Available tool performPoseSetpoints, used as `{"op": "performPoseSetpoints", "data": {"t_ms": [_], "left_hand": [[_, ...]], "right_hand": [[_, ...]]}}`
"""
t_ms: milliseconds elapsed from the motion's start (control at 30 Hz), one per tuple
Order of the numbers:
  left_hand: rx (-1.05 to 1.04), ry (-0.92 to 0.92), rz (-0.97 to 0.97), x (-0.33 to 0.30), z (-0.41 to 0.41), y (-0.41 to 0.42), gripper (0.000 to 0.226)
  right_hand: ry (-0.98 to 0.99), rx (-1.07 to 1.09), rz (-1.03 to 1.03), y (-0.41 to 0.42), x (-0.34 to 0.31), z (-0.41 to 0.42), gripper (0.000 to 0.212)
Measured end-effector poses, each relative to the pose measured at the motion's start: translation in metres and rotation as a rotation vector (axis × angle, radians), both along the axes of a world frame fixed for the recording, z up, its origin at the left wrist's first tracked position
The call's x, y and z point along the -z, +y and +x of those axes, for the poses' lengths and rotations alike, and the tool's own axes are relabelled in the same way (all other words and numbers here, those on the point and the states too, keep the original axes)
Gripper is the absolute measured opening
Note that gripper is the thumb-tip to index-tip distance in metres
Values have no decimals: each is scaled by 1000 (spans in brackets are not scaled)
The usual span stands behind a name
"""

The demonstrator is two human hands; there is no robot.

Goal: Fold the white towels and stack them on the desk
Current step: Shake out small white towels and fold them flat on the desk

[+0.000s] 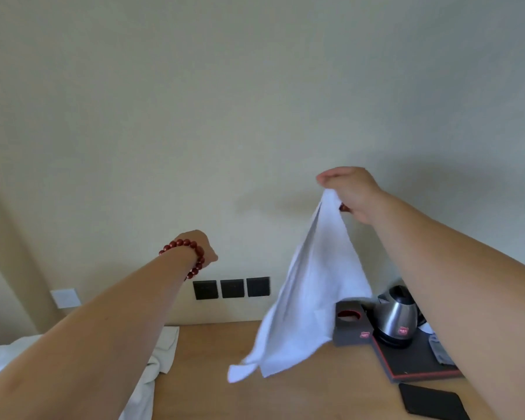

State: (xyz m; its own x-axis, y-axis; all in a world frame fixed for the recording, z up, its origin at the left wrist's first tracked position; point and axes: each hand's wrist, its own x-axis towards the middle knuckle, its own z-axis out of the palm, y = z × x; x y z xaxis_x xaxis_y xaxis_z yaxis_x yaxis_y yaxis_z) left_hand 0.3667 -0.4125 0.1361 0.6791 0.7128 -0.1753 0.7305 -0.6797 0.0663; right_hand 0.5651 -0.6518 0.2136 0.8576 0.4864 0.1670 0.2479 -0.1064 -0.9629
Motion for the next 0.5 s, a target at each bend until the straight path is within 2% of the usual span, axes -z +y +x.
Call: {"op": "performPoseSetpoints", "data": {"t_ms": [100,233,400,500], "left_hand": [[65,-176,-93,-8,6,-19,65],[110,-368,-287,-13,27,-43,83],[164,-552,-616,-15,56,-78,94],[199,-560,-771,-4,64,-99,80]], "right_hand": [[-57,-133,-160,10,4,-7,10],[-84,-210,-249,21,5,-15,5],[-73,-151,-214,34,12,-26,16],[-12,-34,-136,40,23,-28,14]]}}
